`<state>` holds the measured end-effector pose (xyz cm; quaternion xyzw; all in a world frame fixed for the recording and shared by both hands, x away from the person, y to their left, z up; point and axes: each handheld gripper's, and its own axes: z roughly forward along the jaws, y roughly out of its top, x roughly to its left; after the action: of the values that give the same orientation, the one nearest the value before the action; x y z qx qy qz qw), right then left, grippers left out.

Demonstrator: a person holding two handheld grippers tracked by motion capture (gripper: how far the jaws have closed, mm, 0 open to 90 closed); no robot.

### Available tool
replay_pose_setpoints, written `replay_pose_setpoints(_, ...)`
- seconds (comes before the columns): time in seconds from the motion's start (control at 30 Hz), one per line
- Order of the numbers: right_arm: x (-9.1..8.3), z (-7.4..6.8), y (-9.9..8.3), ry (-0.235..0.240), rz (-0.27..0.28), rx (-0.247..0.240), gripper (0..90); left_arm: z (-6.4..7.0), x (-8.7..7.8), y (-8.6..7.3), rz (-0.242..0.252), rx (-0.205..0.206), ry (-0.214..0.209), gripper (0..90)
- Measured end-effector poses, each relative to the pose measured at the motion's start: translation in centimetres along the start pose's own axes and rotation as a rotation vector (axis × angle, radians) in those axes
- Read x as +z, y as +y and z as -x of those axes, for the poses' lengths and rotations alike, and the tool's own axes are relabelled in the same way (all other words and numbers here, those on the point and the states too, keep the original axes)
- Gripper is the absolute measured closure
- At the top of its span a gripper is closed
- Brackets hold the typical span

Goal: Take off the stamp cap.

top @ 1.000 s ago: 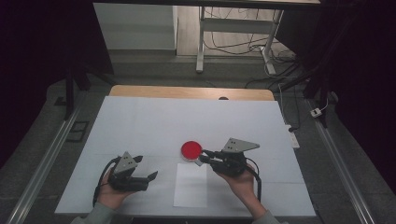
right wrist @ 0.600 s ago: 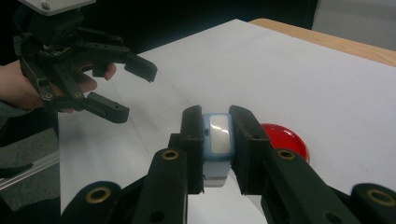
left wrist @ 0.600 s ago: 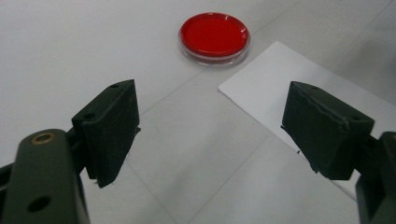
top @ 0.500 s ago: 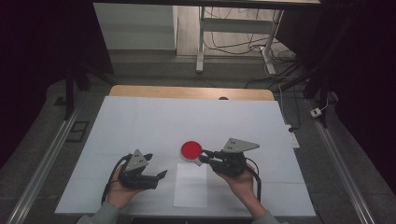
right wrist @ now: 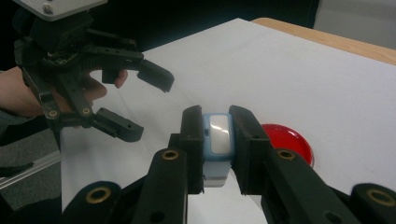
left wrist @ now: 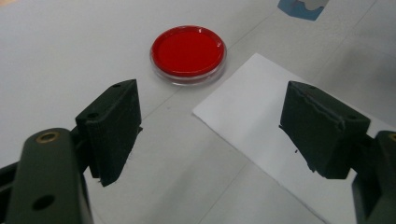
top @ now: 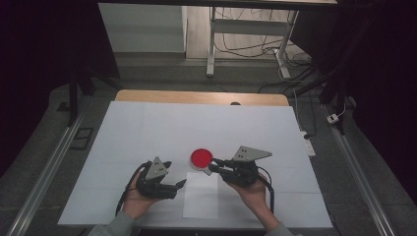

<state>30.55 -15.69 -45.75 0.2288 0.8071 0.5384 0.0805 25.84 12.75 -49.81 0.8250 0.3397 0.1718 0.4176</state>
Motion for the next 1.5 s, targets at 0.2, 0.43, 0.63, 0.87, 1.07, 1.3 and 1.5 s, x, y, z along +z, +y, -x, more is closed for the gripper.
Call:
replay_pose_setpoints(0.2,0.1,-0.1,0.0,-0.001,0.000,0.002,75.1,0.5,0.6,0.5,0.001,0.014,-0.003,21.7)
replay_pose_setpoints(0.43,0.3,-0.2,-0.1,-0.006,-0.003,0.007,75.1,1.2,1.3,0.9,-0.007,0.034,-0.007,22.1)
replay_pose_setpoints(0.63,0.6,-0.4,-0.1,-0.013,-0.001,0.010,75.1,1.8,1.9,1.3,-0.005,0.048,-0.009,22.7)
replay_pose_setpoints(0.87,0.8,-0.4,-0.2,-0.026,0.005,0.022,75.1,2.3,2.6,1.7,-0.004,0.056,-0.011,23.3)
replay_pose_setpoints(1.07,1.0,-0.5,-0.3,-0.033,0.008,0.032,75.1,2.7,3.0,2.0,-0.001,0.061,-0.014,23.8)
replay_pose_setpoints(1.3,1.2,-0.6,-0.3,-0.037,0.013,0.034,75.2,2.9,3.4,2.3,0.003,0.066,-0.017,24.2)
replay_pose_setpoints(1.5,1.2,-0.6,-0.3,-0.044,0.014,0.032,75.2,3.0,3.7,2.5,0.003,0.070,-0.011,24.7)
